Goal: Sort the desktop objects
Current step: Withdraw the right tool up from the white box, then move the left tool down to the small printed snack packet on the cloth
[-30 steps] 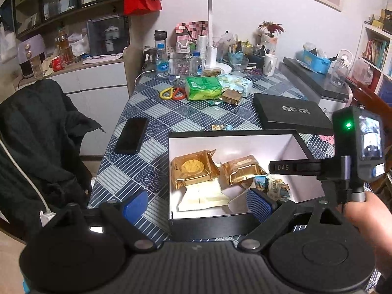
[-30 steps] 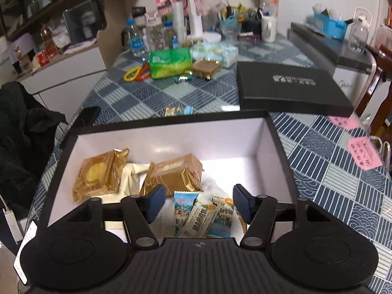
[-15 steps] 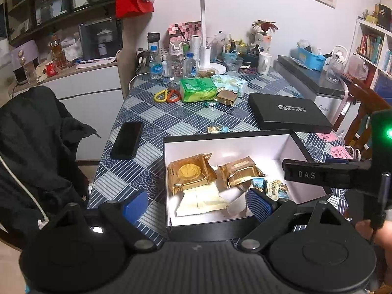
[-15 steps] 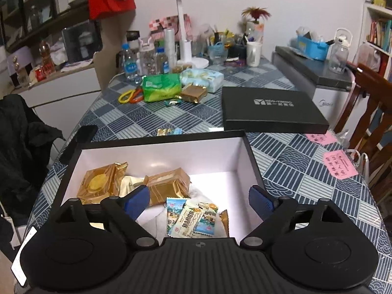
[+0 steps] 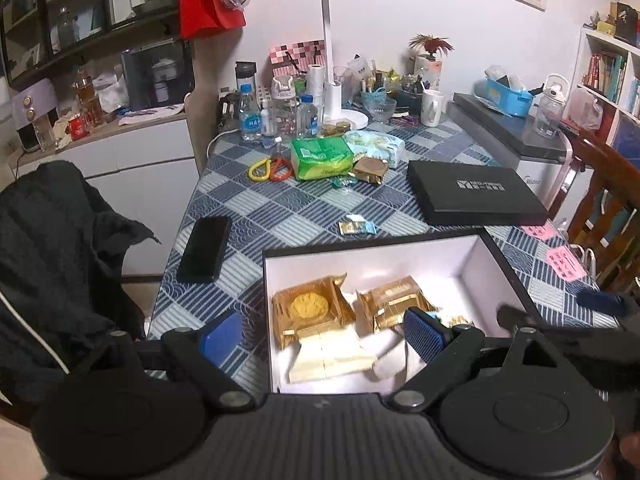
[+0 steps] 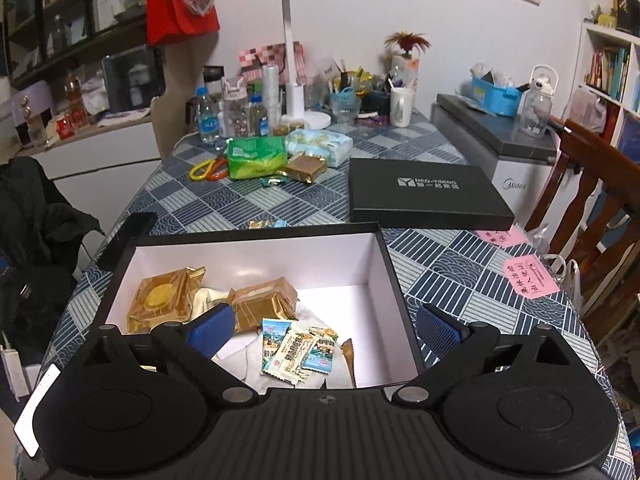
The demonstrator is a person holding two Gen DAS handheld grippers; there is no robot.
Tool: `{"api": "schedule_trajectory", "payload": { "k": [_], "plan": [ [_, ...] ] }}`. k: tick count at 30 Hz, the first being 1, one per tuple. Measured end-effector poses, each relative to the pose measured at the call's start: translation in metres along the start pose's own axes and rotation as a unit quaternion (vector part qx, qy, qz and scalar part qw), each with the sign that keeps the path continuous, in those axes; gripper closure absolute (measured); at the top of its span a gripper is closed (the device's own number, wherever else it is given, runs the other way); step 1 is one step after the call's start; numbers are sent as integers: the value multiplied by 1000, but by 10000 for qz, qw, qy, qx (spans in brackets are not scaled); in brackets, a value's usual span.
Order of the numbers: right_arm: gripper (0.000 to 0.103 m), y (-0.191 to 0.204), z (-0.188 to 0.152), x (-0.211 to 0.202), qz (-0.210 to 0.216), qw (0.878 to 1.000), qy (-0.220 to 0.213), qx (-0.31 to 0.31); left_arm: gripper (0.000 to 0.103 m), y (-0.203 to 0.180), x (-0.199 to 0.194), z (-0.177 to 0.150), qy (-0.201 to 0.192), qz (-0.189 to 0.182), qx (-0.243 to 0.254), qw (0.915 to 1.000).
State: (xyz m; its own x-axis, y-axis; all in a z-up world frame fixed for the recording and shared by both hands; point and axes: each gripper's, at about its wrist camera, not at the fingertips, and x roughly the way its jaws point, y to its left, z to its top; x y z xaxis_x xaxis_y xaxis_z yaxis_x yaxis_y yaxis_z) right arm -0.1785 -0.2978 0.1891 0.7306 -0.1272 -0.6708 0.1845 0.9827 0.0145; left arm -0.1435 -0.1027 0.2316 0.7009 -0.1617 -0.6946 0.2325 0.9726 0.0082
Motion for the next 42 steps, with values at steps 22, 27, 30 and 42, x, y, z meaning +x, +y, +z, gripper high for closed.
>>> {"api": "schedule_trajectory", "payload": {
  "k": [22,27,30,42],
  "plan": [
    [5,-41,10,20,509,9987,96,-8,0,-18,102,145,-54,627,-2,9980],
    [5,-45,10,33,602,9980,175,34,0,-28,143,173,130,615,65,9980],
    [5,-48,11,41,682,9973,254,113,0,-35,171,188,306,526,19,9981],
    [5,-59,12,68,722,9958,454,333,0,-61,305,170,1715,398,544,9829]
  ]
}}
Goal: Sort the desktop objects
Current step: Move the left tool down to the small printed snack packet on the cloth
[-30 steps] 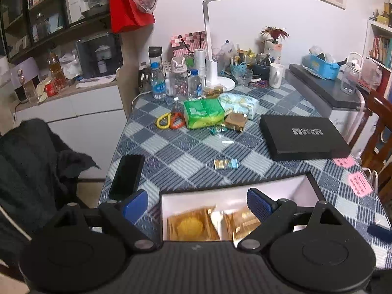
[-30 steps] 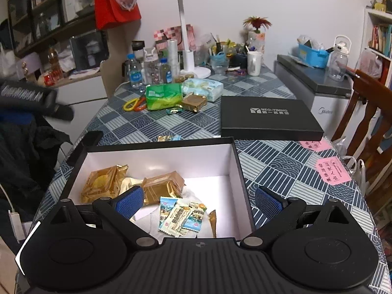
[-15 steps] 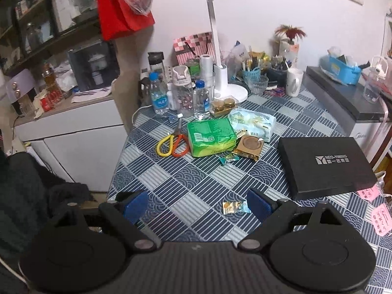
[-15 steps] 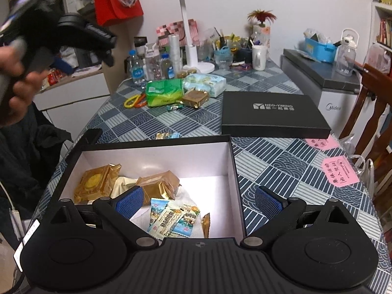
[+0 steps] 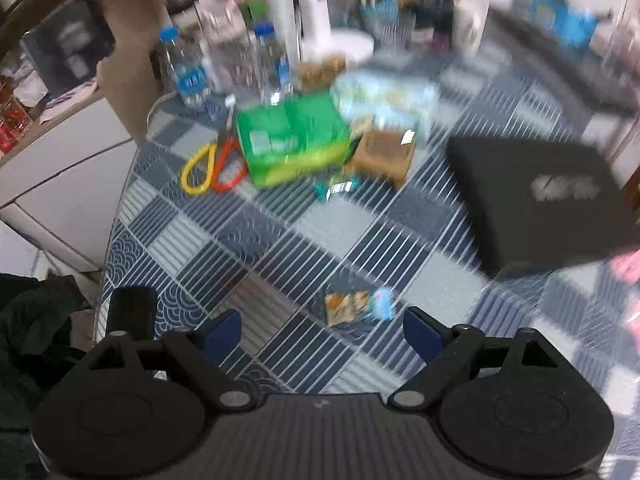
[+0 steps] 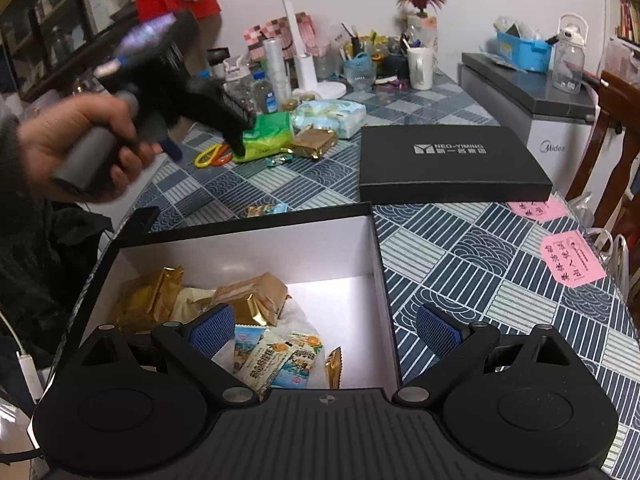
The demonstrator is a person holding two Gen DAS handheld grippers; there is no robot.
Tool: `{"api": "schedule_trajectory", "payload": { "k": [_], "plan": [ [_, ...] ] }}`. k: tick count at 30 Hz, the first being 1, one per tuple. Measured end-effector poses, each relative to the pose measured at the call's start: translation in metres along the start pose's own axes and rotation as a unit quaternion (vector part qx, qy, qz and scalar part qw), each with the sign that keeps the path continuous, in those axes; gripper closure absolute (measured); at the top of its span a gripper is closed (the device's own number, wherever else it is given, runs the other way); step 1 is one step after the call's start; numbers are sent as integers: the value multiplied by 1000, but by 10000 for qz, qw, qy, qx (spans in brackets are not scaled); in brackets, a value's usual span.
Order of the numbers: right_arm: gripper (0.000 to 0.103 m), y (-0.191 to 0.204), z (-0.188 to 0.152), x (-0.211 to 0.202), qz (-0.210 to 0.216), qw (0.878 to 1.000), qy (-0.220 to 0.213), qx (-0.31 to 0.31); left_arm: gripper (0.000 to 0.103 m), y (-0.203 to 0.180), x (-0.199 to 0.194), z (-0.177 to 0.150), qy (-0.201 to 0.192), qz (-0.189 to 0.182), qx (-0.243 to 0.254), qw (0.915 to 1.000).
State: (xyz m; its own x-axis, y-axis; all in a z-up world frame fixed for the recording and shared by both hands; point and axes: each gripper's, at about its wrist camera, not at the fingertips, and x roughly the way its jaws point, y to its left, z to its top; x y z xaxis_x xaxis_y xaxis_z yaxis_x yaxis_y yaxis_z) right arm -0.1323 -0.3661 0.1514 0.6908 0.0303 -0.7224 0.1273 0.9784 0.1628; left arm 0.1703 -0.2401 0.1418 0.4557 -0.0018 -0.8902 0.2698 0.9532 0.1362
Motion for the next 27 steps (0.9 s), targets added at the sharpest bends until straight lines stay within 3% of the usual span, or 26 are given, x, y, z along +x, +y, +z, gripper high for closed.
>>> {"api": "schedule_trajectory", "payload": {
  "k": [4,9,16,21,27],
  "plan": [
    [5,-6,1,4,-15,9999,21,116,0,-11,47,2,451,520,348,9970],
    [5,-12,1,9,-55,9997,100,235,0,-27,82,5,818,629,700,9922],
    [5,-18,2,14,-103,9992,147,357,0,-45,104,13,826,989,1022,9864],
    [5,-21,3,16,-130,9988,171,432,0,-56,105,11,814,799,1278,9852],
    [5,-20,5,17,-87,9987,146,477,0,-64,117,15,744,978,1479,9813]
  ]
}}
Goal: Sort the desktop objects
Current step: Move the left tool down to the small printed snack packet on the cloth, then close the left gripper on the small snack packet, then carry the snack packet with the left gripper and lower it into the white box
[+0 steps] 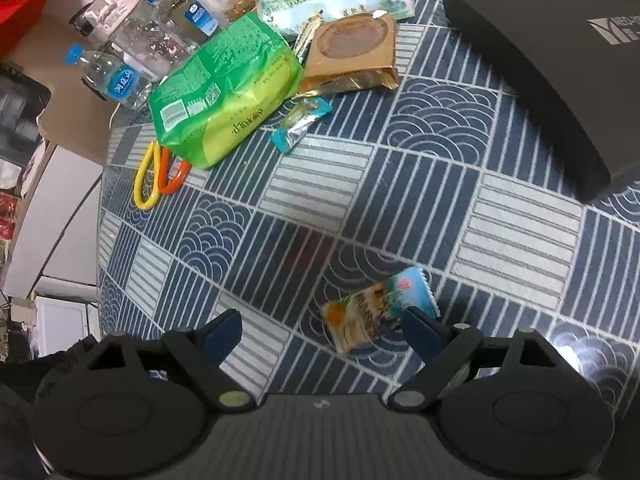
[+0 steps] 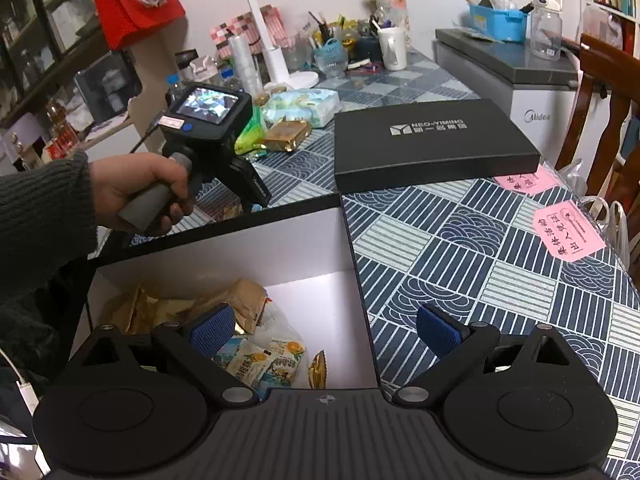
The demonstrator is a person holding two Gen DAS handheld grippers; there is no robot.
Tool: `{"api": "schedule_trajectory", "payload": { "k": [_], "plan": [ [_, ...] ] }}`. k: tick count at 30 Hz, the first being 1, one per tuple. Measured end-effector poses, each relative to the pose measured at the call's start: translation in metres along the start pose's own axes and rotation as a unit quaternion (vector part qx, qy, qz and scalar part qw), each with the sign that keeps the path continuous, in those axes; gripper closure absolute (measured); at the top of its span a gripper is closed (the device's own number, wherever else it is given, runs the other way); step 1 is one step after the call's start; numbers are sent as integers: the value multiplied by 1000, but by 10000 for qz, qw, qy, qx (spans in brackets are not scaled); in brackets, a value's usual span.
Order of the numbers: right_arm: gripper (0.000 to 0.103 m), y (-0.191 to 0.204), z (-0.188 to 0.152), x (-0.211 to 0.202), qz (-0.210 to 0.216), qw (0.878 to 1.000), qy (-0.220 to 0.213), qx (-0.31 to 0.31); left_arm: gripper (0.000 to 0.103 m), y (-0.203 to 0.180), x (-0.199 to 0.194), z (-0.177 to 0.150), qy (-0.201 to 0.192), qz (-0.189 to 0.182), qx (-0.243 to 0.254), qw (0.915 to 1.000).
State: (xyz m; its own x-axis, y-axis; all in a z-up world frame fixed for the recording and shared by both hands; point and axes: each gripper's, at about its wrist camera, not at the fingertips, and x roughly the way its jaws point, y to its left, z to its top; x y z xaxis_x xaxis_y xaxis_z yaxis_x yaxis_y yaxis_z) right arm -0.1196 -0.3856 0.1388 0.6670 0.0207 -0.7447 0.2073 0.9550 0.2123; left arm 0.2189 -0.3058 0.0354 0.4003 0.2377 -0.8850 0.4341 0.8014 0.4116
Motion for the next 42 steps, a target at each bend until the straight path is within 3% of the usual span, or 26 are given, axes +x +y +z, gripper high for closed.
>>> {"api": "schedule_trajectory", "payload": {
  "k": [10,13,16,19,22,24,29,42],
  "plan": [
    [5,-1,2,5,-63,10000,44,10,0,20,19,26,-15,-20,-429,9991],
    [5,-2,1,5,-40,10000,65,58,0,32,25,26,69,-381,-669,9970],
    [5,-4,2,5,-18,9999,36,101,0,44,29,17,182,-976,-961,9904],
    [5,-3,3,5,-7,10000,9,93,0,52,30,7,193,-1200,-1249,9847],
    [5,-2,3,5,12,10000,-5,62,16,53,30,0,146,-1340,-1328,9819],
    [5,0,2,3,21,10000,-24,19,38,52,28,-3,112,-1444,-1368,9800],
    [5,3,2,-1,23,10000,-60,-37,71,45,22,-9,-35,-1576,-1362,9781],
    [5,3,3,-15,-17,9997,-233,-38,75,46,-12,-17,-565,-1441,-1329,9790]
  ]
}}
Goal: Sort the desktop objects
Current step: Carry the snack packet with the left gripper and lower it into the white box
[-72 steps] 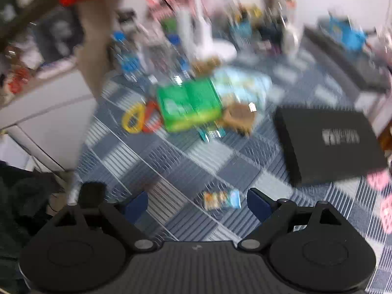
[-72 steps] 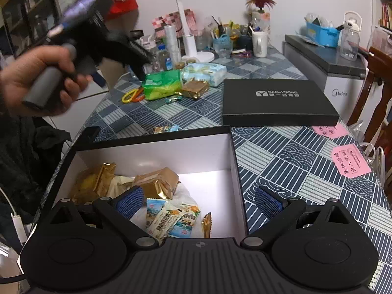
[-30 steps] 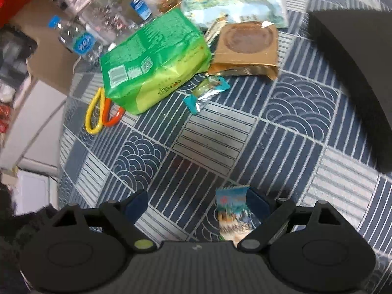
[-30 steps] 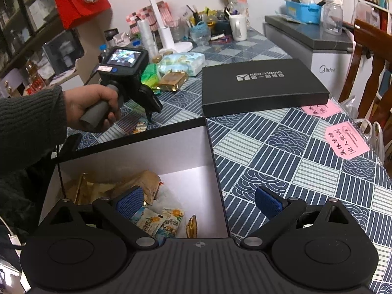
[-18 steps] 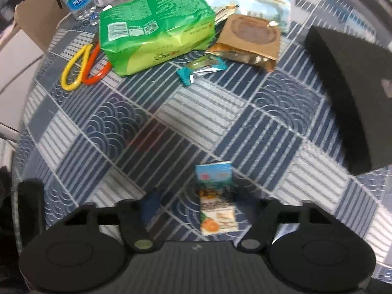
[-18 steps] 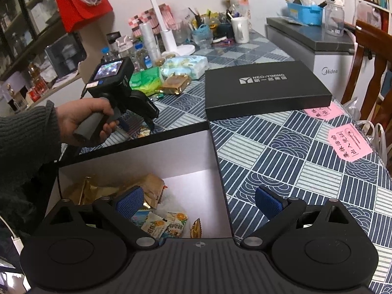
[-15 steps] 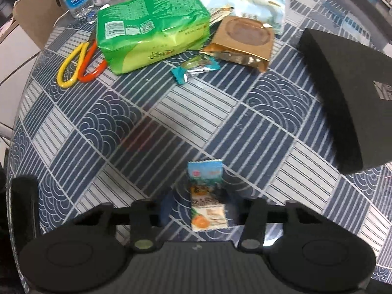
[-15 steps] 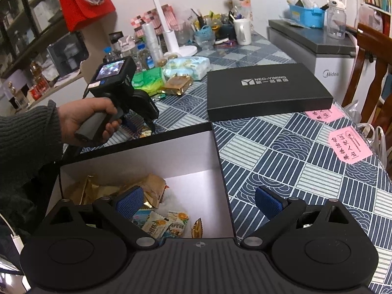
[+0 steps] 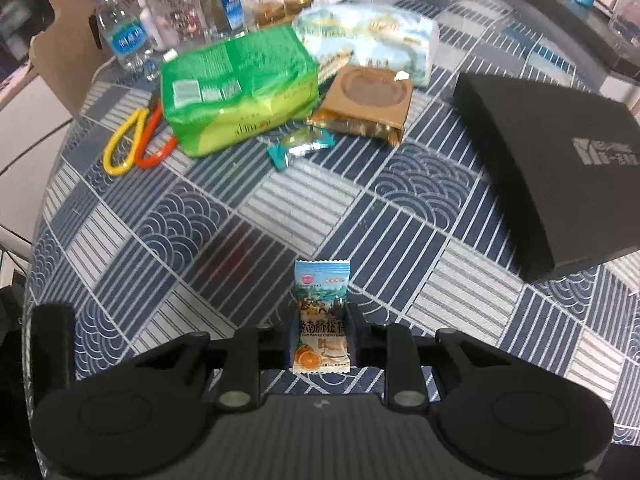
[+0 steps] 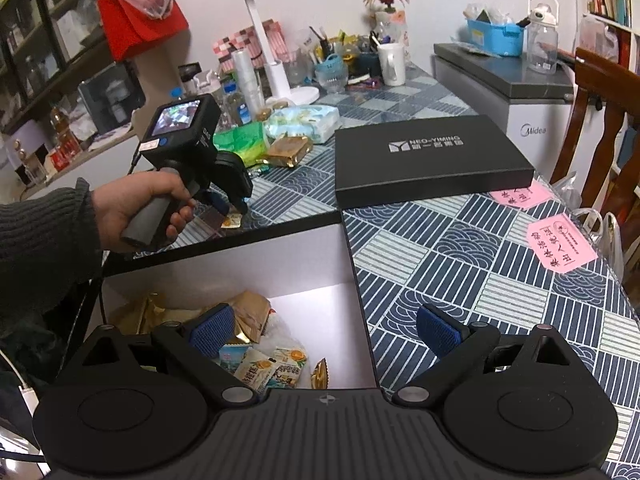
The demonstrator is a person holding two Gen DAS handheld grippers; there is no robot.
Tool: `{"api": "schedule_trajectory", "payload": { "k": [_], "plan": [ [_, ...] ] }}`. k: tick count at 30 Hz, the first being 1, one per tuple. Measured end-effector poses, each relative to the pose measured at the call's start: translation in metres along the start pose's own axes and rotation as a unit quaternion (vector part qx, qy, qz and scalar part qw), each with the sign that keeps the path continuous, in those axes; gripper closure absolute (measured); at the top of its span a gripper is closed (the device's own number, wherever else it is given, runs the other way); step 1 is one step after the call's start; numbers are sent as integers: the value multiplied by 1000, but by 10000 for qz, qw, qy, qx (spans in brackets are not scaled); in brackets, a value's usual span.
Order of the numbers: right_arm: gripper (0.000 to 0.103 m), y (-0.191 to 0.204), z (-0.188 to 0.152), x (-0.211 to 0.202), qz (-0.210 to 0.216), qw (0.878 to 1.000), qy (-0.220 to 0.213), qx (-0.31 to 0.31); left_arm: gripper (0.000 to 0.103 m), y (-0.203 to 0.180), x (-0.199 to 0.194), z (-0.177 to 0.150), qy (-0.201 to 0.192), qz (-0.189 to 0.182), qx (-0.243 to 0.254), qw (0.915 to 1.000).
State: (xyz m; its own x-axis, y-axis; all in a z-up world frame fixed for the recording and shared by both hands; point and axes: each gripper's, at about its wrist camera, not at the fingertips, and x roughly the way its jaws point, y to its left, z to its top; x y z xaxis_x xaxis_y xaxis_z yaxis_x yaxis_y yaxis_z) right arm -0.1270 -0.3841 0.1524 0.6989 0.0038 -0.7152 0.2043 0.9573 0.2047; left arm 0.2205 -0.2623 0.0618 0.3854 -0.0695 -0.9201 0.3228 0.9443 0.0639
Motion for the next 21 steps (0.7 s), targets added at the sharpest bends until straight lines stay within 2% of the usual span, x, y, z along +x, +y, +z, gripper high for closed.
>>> {"api": "schedule_trajectory", "payload": {
  "k": [10,21],
  "plan": [
    [5,13,1,-20,61,9995,-176,-238,75,-3,-53,-15,-455,-10,33,9990],
    [5,33,-2,-51,70,9974,-424,-580,75,-2,-117,-46,-969,-187,-54,9951]
  ]
}}
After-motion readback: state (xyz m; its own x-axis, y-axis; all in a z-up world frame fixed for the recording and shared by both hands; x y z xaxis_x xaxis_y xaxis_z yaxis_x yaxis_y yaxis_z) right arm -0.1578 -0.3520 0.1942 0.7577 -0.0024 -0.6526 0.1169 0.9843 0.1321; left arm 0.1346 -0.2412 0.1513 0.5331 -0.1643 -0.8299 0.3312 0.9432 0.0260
